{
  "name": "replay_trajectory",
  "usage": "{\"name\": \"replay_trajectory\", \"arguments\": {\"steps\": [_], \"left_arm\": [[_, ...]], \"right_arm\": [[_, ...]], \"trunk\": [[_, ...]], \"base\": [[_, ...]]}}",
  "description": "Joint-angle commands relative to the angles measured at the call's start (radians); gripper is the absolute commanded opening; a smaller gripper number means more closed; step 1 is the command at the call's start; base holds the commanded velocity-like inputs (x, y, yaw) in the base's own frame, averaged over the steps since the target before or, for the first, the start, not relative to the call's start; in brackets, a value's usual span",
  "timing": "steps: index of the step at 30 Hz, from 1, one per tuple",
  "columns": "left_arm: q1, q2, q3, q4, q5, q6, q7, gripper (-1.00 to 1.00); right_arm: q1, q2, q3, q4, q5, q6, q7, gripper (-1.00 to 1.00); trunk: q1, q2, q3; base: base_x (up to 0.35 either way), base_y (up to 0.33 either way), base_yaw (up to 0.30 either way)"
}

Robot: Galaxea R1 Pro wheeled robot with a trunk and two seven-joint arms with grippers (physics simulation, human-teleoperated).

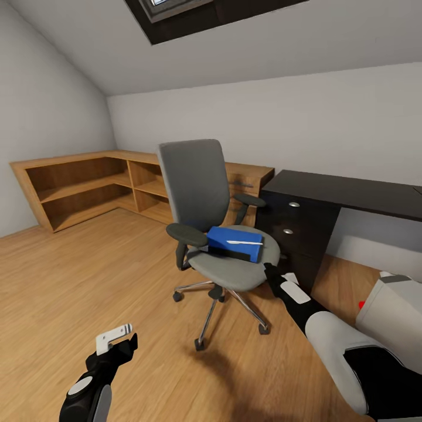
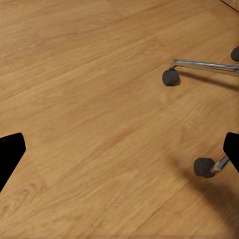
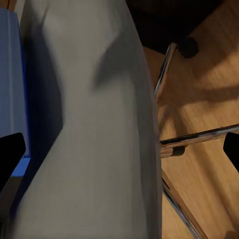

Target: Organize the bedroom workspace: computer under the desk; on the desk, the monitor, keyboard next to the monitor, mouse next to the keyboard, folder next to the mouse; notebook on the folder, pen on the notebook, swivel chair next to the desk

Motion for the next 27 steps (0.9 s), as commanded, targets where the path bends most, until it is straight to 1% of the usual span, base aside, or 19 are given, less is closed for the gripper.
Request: {"name": "replay_trajectory", "arguments": {"steps": [1, 6, 12, 18, 22, 27], "left_arm": [[-0.001, -0.001, 0.000, -0.001, 0.007, 0.005, 0.005, 1.00], [-0.001, -0.001, 0.000, -0.002, 0.006, 0.005, 0.005, 1.00], [-0.001, -0.001, 0.000, -0.002, 0.006, 0.005, 0.007, 1.00], [-0.001, -0.001, 0.000, -0.002, 0.006, 0.005, 0.005, 1.00], [-0.001, -0.001, 0.000, -0.001, 0.006, 0.005, 0.005, 1.00], [-0.001, -0.001, 0.000, -0.001, 0.006, 0.005, 0.006, 1.00]], "right_arm": [[0.000, -0.001, 0.008, -0.001, -0.008, -0.003, -0.006, 1.00], [0.000, -0.016, 0.006, 0.001, -0.009, -0.003, -0.006, 1.00], [0.000, -0.033, 0.005, 0.001, -0.011, -0.003, -0.007, 1.00], [0.000, -0.050, 0.005, 0.001, -0.012, -0.003, -0.006, 1.00], [0.000, -0.056, 0.005, 0.001, -0.012, -0.003, -0.005, 1.00], [0.000, -0.059, 0.004, 0.001, -0.012, -0.003, -0.002, 1.00]], "trunk": [[0.000, 0.000, -0.001], [0.000, 0.000, -0.001], [0.000, 0.000, -0.001], [0.000, 0.000, -0.001], [0.000, 0.000, -0.001], [0.000, 0.000, -0.001]], "base": [[0.000, 0.000, 0.000], [0.023, 0.000, 0.000], [0.189, -0.007, 0.000], [0.055, -0.007, 0.000], [0.037, -0.001, 0.000], [0.197, 0.000, 0.000]]}}
